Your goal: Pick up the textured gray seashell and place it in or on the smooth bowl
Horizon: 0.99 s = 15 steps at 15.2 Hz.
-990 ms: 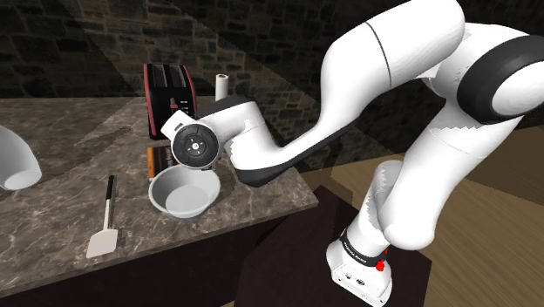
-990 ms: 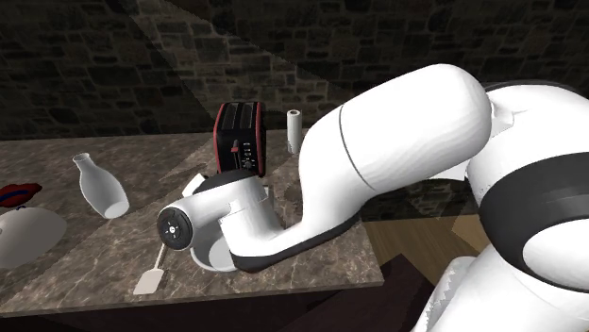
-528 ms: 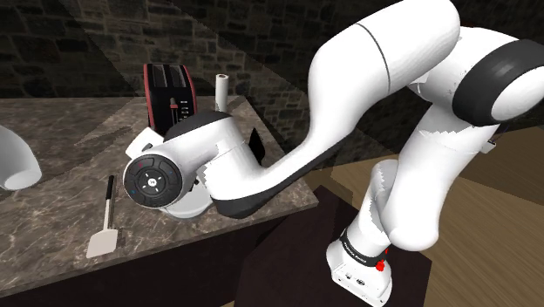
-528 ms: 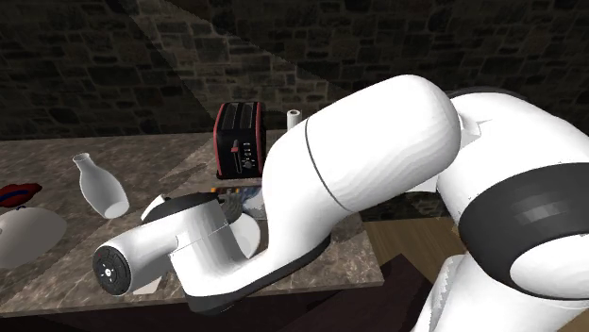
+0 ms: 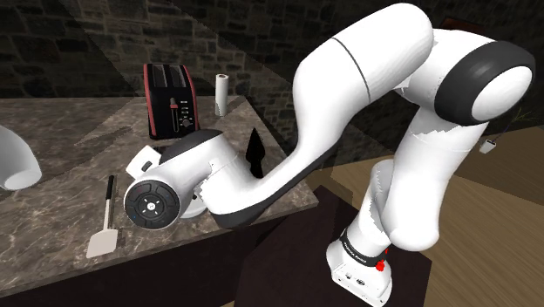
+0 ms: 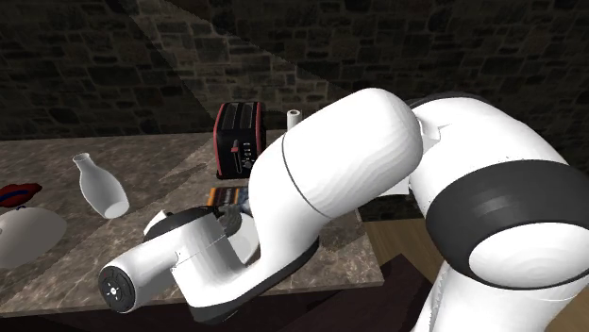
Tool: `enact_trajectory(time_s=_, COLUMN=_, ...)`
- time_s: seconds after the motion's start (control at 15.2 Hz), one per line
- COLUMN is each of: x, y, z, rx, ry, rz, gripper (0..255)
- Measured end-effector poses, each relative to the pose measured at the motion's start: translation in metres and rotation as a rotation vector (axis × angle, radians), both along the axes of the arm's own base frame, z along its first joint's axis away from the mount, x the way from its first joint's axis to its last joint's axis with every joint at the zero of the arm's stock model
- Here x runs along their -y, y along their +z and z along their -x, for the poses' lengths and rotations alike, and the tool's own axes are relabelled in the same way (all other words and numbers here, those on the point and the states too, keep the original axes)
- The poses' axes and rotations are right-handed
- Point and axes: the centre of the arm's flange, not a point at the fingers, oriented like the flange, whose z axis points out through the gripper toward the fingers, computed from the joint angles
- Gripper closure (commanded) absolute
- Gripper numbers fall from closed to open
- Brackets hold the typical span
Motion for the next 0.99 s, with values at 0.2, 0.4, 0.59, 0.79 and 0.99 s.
enact_trajectory(time_s=0.2, x=-0.001, y=-0.015, z=0.000, rx=0.001, ry=0.000, rz=0.000, gripper=255)
enact_trajectory(time_s=0.4, x=0.015, y=-0.013, z=-0.006, rx=-0.025, ry=-0.030, rz=-0.054, gripper=0)
enact_trajectory(time_s=0.59, x=0.063, y=-0.018, z=-0.019, rx=-0.209, ry=-0.080, rz=-0.498, gripper=0)
enact_trajectory(time_s=0.79, x=0.069, y=-0.020, z=-0.031, rx=-0.222, ry=-0.085, rz=-0.633, gripper=0)
enact_trajectory(time_s=0.99, x=0.070, y=-0.033, z=-0.039, rx=-0.221, ry=-0.082, rz=-0.653, gripper=0)
